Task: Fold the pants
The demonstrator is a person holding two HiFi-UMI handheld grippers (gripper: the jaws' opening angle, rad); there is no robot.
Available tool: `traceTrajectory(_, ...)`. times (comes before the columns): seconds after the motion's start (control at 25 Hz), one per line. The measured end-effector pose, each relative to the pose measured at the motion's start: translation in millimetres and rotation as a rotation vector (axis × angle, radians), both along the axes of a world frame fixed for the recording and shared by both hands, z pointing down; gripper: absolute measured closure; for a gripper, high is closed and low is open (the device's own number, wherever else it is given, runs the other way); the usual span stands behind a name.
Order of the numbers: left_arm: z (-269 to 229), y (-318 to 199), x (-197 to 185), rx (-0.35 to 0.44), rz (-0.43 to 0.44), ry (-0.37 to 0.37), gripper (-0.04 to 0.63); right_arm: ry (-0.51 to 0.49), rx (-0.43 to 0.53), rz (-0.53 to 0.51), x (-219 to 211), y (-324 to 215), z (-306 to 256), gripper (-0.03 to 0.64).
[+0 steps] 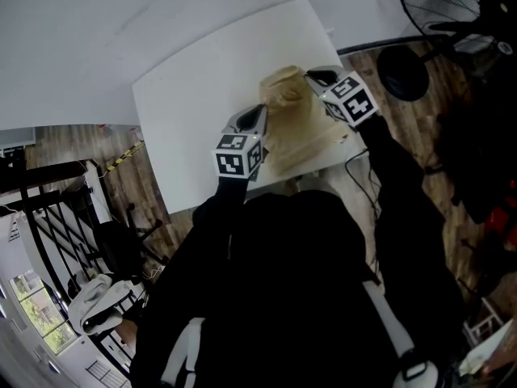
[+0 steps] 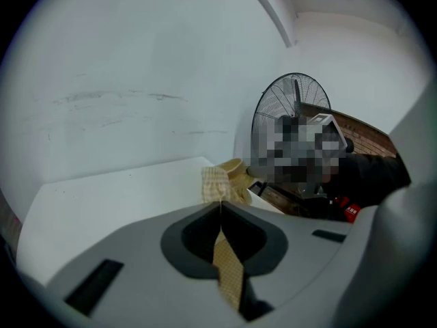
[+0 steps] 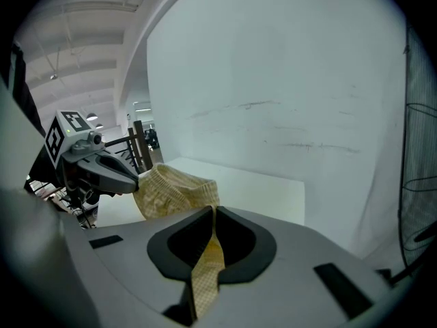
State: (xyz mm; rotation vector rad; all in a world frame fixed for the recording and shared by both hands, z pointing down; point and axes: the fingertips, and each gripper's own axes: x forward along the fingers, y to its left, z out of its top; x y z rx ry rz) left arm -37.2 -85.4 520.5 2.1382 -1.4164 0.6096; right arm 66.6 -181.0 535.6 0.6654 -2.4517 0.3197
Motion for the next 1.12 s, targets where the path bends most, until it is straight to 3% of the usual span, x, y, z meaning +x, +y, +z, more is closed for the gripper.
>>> traceTrajectory(0.68, 11, 37, 28, -0.014, 0.096, -0.034, 0.586, -0.014, -0.035, 0.020, 29, 48, 13, 0.598)
traceTrajectory(1.12, 36, 61, 44, -0.023, 0.166, -0.109, 0.586, 0.015, -0.070, 0.025, 45, 76, 41, 0.598)
